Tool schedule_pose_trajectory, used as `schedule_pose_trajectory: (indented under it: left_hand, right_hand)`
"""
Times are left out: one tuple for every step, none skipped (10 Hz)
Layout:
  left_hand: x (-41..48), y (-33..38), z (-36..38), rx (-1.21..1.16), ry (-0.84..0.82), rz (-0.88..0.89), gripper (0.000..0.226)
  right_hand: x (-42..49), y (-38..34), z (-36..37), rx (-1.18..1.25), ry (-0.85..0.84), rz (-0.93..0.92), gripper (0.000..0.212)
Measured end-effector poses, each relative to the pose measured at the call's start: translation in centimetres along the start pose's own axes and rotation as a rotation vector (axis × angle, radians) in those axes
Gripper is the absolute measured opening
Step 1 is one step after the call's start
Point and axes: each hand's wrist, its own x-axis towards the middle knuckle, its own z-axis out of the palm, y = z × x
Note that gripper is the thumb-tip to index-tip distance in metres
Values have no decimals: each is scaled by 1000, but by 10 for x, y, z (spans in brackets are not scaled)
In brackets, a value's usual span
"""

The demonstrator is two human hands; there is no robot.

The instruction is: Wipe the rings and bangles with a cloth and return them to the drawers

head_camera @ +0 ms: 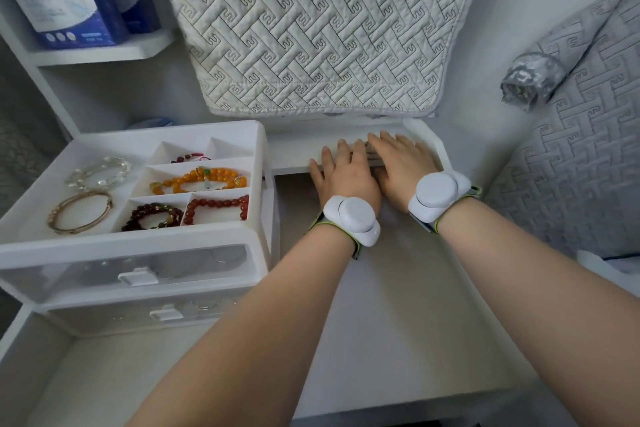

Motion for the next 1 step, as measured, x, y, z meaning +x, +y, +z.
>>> schedule_pose_trajectory:
  left_hand:
    - [-8,3,-11,-50,-16,18,57]
  right_hand:
    - [-14,-4,-4,40,37,-22,61]
